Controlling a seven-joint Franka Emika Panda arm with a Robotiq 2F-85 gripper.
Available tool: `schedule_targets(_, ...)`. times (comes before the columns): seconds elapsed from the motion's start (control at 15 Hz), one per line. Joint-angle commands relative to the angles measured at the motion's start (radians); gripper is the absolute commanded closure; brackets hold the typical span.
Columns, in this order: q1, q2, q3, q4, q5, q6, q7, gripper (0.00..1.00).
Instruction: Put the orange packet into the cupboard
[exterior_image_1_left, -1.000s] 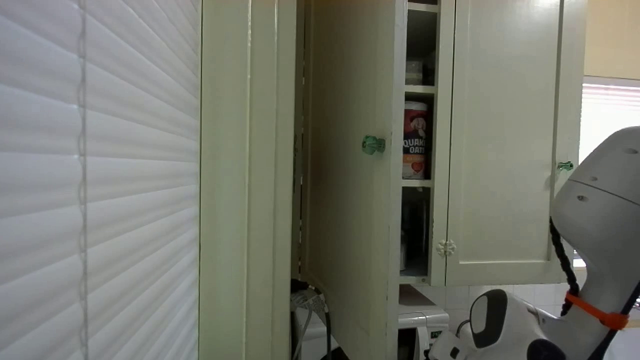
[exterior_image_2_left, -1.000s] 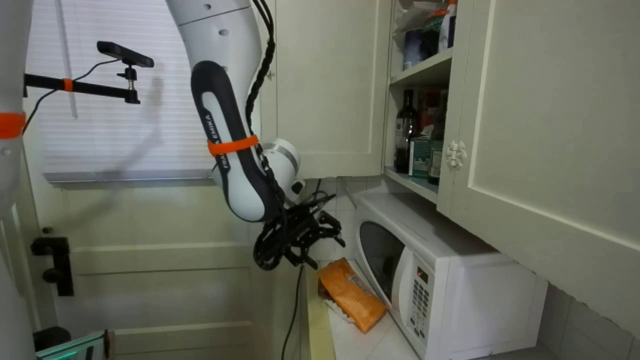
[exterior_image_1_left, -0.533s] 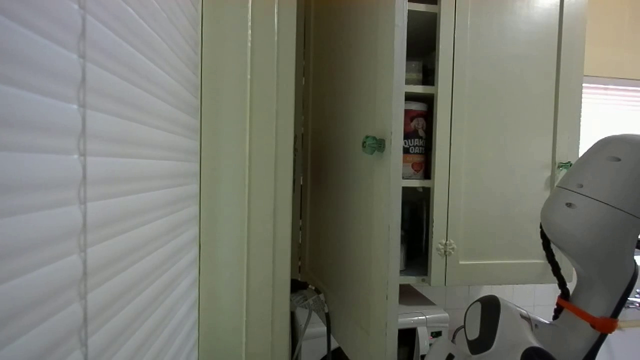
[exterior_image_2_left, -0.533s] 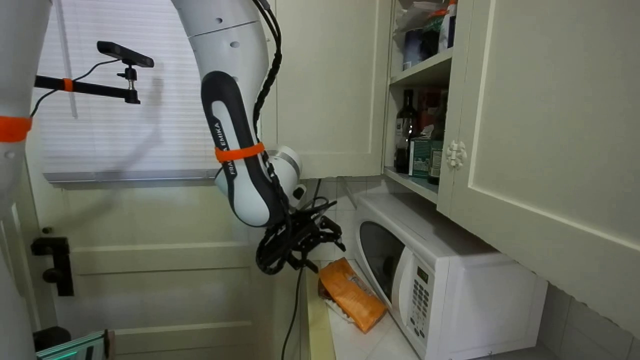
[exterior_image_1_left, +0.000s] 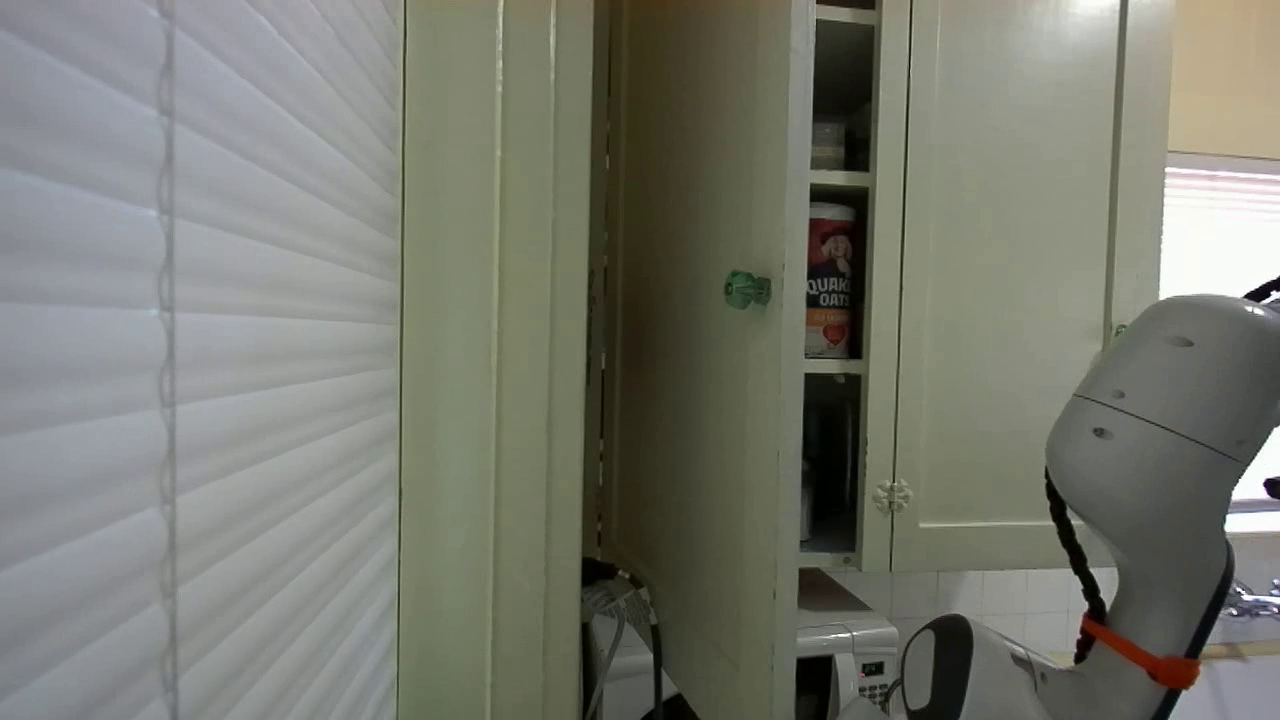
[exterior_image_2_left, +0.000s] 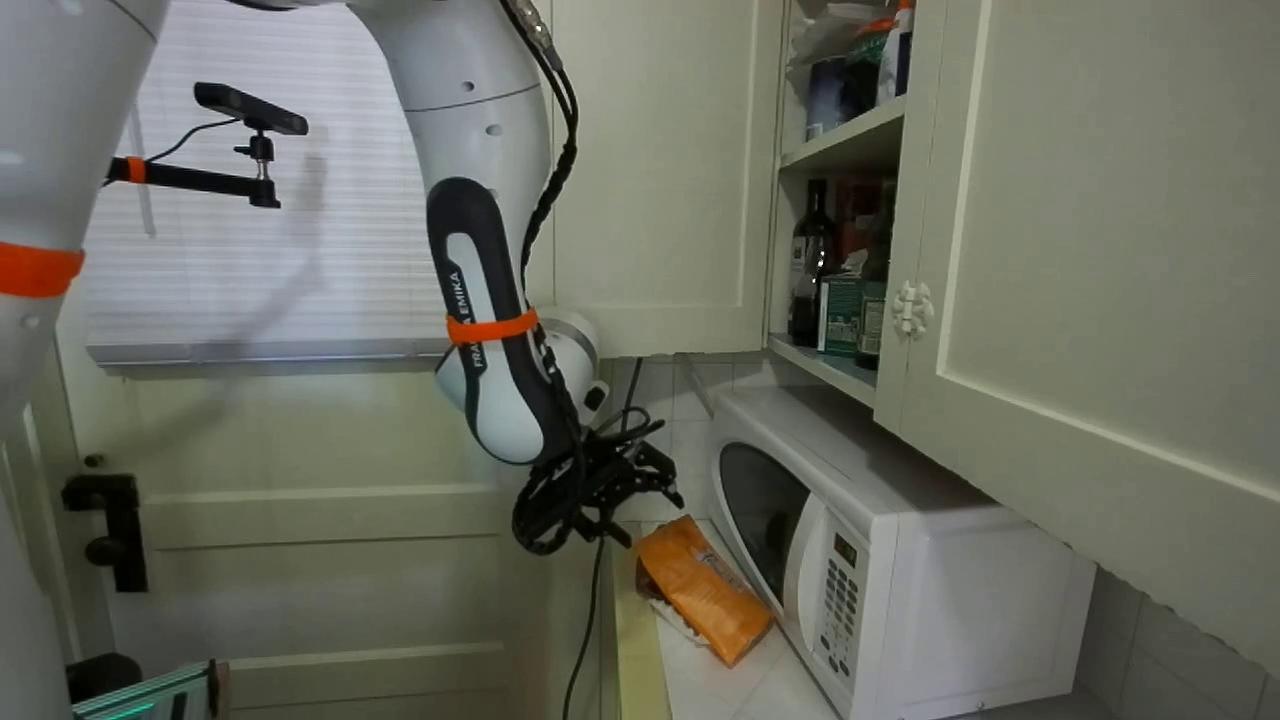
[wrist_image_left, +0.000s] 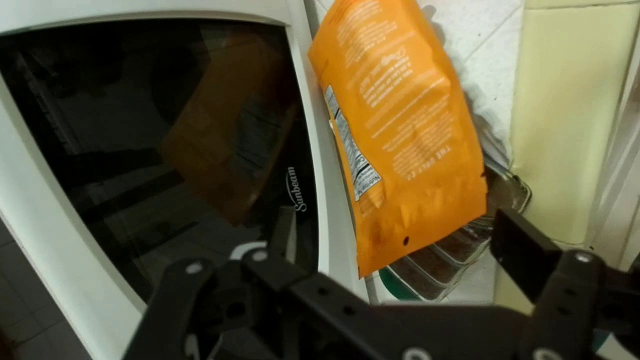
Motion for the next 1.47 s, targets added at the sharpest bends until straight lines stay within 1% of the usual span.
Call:
schedule_targets(0.0,-0.001,0.065,0.010,0.025,-0.042,-0.035,0.076,0.00)
schedule_targets(0.2,0.000,0.099,0.013,0.034,-0.079,-0.066,0.128,0.00)
schedule_targets(0.33,0.005,0.114,0.015,0.033,-0.099,-0.118,0.155,0.01)
schedule_targets(0.47,0.012,0.125,0.017,0.029,-0.118,-0.180,0.174,0.18)
schedule_targets(0.6,0.013,0.141,0.020,0.031,-0.136,-0.220,0.188,0.28)
schedule_targets(0.67,0.015,0.148,0.021,0.030,-0.149,-0.241,0.197,0.26)
schedule_targets(0.73,0.017,0.158,0.022,0.030,-0.160,-0.258,0.203,0.29)
schedule_targets(0.8,0.018,0.165,0.024,0.030,-0.174,-0.268,0.212,0.27)
schedule_targets(0.87,0.018,0.174,0.026,0.030,-0.192,-0.282,0.227,0.29)
schedule_targets(0.93,0.017,0.184,0.029,0.031,-0.211,-0.291,0.246,0.29)
schedule_targets(1.0,0.015,0.191,0.031,0.031,-0.228,-0.298,0.262,0.31)
schedule_targets(1.13,0.015,0.207,0.034,0.031,-0.259,-0.322,0.287,0.38)
schedule_targets(1.2,0.016,0.213,0.034,0.031,-0.265,-0.334,0.289,0.47)
schedule_targets(1.27,0.016,0.217,0.034,0.030,-0.266,-0.345,0.290,0.47)
schedule_targets(1.33,0.014,0.221,0.036,0.030,-0.273,-0.351,0.296,0.50)
schedule_targets(1.4,0.014,0.226,0.036,0.029,-0.280,-0.360,0.302,0.60)
